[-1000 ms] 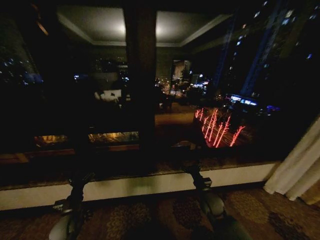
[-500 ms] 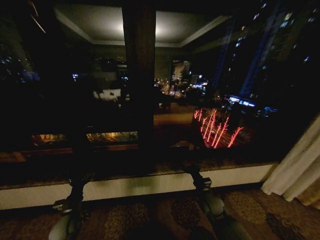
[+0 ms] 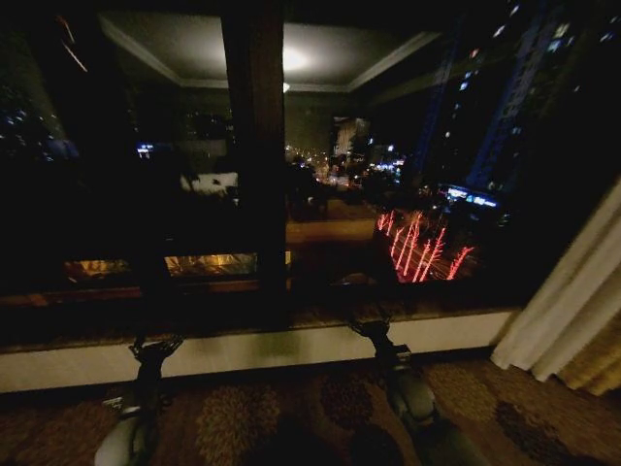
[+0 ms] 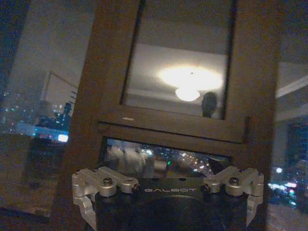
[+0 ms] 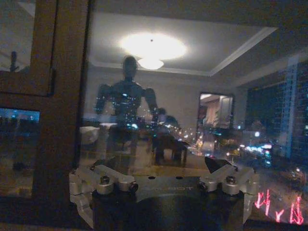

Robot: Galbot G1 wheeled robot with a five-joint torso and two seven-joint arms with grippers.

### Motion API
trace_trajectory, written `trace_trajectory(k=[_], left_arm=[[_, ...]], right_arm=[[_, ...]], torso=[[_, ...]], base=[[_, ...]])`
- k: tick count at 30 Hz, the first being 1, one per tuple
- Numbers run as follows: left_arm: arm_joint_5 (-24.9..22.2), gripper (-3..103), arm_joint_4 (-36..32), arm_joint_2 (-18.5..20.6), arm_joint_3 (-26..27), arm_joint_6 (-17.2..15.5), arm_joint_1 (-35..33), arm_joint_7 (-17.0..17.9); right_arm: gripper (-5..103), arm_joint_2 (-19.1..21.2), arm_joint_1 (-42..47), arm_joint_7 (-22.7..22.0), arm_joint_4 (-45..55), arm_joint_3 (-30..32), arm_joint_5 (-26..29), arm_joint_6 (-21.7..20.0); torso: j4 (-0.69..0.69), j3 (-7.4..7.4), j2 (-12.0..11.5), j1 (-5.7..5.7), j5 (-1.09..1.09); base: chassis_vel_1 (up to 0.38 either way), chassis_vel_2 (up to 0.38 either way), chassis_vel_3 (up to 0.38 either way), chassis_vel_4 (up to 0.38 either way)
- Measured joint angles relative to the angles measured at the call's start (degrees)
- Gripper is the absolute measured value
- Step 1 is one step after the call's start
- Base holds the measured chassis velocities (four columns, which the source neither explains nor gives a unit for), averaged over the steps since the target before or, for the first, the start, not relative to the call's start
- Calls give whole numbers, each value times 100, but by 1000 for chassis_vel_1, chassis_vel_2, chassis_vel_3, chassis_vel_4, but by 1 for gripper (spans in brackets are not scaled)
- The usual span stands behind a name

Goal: Open the curtains by pulling them apart, changing their state from closed to fully open.

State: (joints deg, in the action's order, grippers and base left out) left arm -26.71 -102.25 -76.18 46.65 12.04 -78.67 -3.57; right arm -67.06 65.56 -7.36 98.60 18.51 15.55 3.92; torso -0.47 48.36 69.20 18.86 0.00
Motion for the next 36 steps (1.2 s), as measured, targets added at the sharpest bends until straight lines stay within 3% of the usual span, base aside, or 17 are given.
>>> trace_trajectory(k=[25, 36], left_arm=[[0, 100, 0, 0, 2, 1, -1, 1], [0, 100, 0, 1, 0, 1, 3, 1]], right_arm=[[100, -1, 0, 0, 0, -1, 0, 0], [100, 0, -1, -1, -1, -2, 0, 0]], torso=[[1, 0, 0, -1, -1], [2, 6, -7, 12, 0]], base=[[320, -343, -323, 339], [55, -32, -55, 64]])
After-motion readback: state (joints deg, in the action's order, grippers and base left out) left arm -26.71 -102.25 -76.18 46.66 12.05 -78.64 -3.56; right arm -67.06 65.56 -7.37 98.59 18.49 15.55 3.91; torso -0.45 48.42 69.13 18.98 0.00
